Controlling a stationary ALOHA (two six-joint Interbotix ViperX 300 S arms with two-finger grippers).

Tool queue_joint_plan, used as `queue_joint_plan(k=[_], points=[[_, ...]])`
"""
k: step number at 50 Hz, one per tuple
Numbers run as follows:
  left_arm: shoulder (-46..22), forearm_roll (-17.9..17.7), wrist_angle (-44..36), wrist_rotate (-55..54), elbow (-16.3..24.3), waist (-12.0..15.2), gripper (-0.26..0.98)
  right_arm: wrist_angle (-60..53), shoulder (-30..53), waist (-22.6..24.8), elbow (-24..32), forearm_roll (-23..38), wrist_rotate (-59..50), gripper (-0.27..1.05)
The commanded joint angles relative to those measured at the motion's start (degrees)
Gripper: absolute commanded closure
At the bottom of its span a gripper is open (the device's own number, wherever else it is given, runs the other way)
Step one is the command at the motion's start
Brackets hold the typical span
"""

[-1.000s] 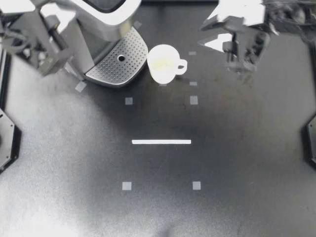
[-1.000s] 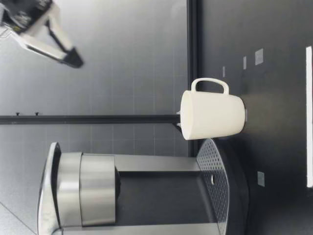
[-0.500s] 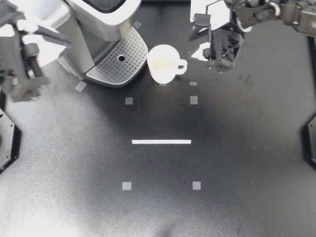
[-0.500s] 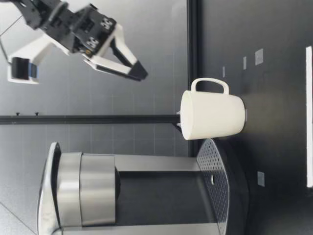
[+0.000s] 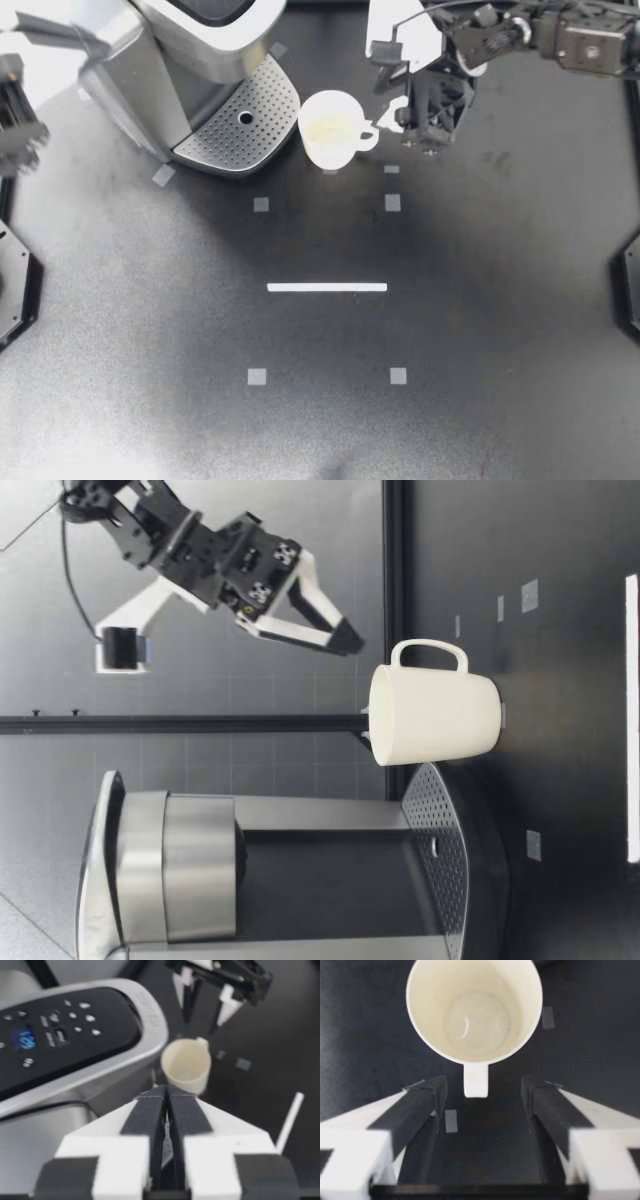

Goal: Place the coffee capsule inside the capsule container, then place the cup onto the center of the cup tray.

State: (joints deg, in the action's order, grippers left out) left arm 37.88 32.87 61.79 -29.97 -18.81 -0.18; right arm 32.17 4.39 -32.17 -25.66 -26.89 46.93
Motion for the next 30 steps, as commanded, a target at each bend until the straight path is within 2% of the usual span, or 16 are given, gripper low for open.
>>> queue_joint_plan(k=[1, 30], points=[[0.62, 1.05, -0.53, -0.09, 0.70, -0.09, 0.61, -0.35, -0.35, -0.44, 0.62, -0.18, 0.18, 0.15], [1.41, 3.34, -1.41, -0.18, 0.70, -0.09, 0.61, -1.58, 2.64, 0.18, 0.97, -0.35, 0.18, 0.15]])
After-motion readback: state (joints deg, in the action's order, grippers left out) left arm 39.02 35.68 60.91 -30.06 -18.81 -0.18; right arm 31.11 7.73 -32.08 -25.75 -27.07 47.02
